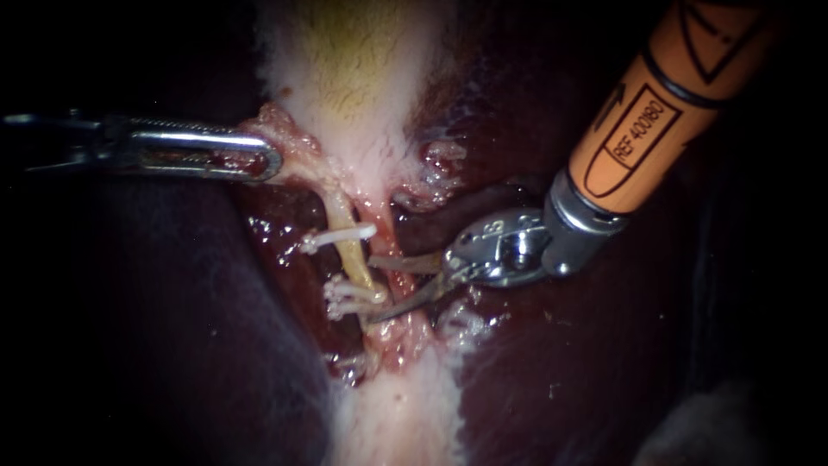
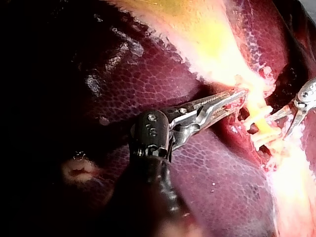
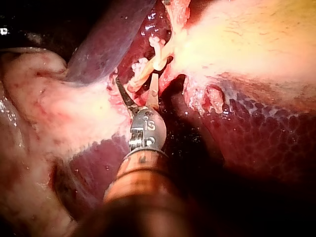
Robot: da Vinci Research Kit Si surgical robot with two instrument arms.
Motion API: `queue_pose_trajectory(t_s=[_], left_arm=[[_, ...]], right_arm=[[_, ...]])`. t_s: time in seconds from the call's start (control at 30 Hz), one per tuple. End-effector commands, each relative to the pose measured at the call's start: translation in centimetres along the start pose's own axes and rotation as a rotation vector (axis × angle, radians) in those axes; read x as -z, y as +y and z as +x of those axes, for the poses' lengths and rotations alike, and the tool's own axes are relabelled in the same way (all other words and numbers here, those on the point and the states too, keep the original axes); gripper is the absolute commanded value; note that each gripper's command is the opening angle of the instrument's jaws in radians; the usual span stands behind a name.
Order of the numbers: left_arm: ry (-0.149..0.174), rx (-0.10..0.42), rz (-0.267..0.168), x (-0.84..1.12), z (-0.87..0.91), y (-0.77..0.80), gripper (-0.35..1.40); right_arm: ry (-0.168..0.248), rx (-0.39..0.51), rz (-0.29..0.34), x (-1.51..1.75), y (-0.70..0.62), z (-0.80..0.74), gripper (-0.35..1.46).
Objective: Go to the cutting position left tube
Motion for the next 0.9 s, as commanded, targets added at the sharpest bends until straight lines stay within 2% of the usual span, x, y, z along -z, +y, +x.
queue_pose_trajectory(t_s=[0.03,0.17,0.3,0.47,0.57,0.63,0.9], left_arm=[[-0.001,0.000,0.001,0.00,0.00,0.00,-0.35],[-0.001,0.000,0.001,0.00,0.00,0.00,-0.35],[-0.001,0.000,0.001,0.00,0.00,0.00,-0.35],[-0.001,0.000,0.001,0.00,0.00,0.00,-0.35],[-0.001,0.000,0.001,0.00,0.00,0.00,-0.35],[-0.001,0.000,0.001,0.00,0.00,0.00,-0.35],[0.000,0.000,0.001,0.00,0.00,0.01,-0.35]], right_arm=[[0.000,-0.001,-0.003,-0.01,0.04,-0.01,1.26],[0.005,-0.001,-0.018,0.01,0.16,-0.03,1.30],[0.005,-0.002,-0.018,0.01,0.21,-0.03,1.30],[0.017,-0.007,-0.017,-0.03,0.18,0.01,1.31],[0.064,-0.028,0.008,-0.08,0.12,0.06,1.31],[0.079,-0.038,0.019,-0.11,0.09,0.10,1.31],[0.098,-0.046,0.069,-0.30,0.10,0.29,1.33]])
